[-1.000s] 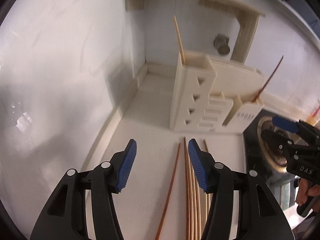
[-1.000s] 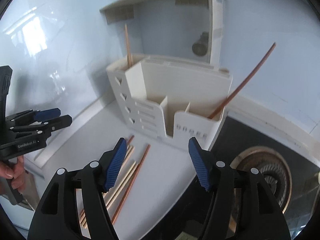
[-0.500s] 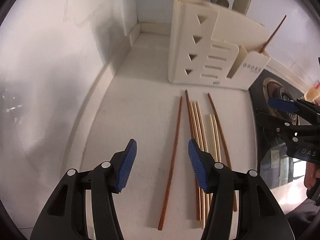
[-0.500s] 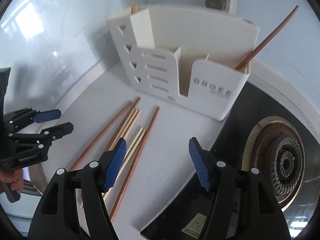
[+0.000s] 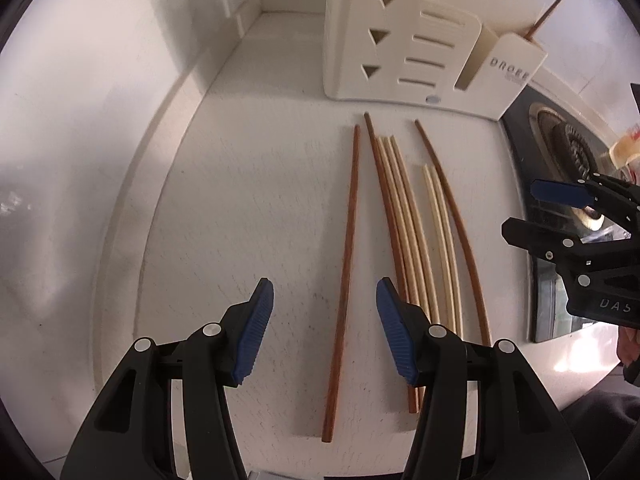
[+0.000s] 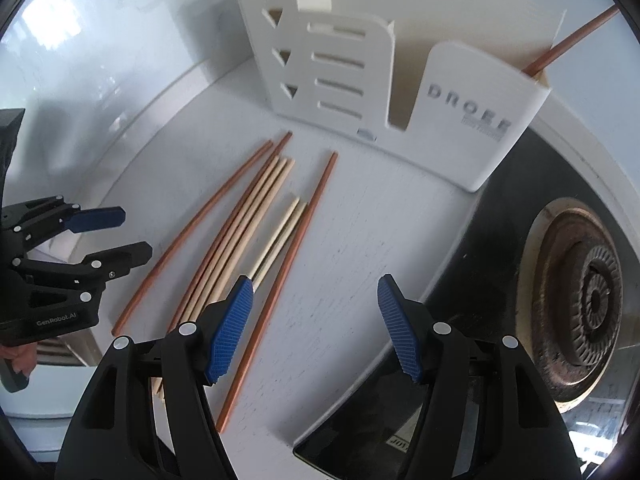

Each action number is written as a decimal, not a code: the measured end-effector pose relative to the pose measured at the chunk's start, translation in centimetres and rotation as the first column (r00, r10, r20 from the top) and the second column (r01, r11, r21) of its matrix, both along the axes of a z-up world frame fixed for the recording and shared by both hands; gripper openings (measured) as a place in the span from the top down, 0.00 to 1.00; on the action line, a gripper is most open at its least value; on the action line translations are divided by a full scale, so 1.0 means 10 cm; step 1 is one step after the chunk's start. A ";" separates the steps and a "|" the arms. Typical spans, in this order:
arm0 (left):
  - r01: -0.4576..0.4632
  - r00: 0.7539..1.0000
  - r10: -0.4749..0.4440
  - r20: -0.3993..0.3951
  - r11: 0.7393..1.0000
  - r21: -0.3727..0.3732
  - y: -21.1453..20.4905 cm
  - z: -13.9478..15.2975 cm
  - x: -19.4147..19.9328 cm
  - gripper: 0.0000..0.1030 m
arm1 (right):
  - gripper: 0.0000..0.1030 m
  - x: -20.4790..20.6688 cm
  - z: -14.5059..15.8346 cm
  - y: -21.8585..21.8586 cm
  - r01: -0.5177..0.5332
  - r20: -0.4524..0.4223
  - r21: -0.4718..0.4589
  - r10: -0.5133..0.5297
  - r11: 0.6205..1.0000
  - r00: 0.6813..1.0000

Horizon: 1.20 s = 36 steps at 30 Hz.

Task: Organize utensils
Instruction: 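Move both tools back toward the remaining chopsticks on the counter, then grasp a reddish chopstick with the left tool while the right tool grasps another reddish chopstick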

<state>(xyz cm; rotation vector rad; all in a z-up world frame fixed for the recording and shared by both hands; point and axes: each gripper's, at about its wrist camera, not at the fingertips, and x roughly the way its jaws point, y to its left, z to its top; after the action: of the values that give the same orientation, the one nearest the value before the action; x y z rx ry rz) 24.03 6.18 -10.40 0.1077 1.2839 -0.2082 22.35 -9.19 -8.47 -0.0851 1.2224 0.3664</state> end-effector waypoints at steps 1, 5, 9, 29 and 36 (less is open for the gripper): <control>0.015 1.000 -0.014 -0.018 1.000 0.008 -0.01 -0.03 0.00 0.48 | 0.37 0.00 -0.02 0.01 -0.005 -0.015 0.003 0.005 1.000 1.000; 0.045 0.998 -0.044 -0.046 0.999 0.016 -0.04 -0.07 0.00 0.48 | 0.37 0.00 -0.10 0.03 -0.005 -0.055 -0.008 0.004 1.000 0.998; 0.041 0.996 -0.040 -0.084 0.999 0.008 -0.02 -0.14 0.04 0.48 | 0.37 0.03 -0.18 0.05 -0.015 -0.090 -0.021 0.013 1.000 0.996; 0.090 0.972 -0.080 -0.223 0.995 0.034 -0.07 -0.36 0.22 0.53 | 0.37 0.30 -0.41 0.21 -0.006 -0.239 -0.064 -0.009 0.998 0.971; 0.101 0.954 -0.081 -0.289 0.994 0.053 -0.05 -0.41 0.35 0.55 | 0.38 0.43 -0.47 0.43 -0.038 -0.292 -0.138 -0.004 0.990 0.956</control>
<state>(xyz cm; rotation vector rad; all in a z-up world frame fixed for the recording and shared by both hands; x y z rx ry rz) 27.50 5.67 -14.52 0.2003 1.5778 -0.2669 26.64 -4.89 -13.20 -0.1691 1.5415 0.3138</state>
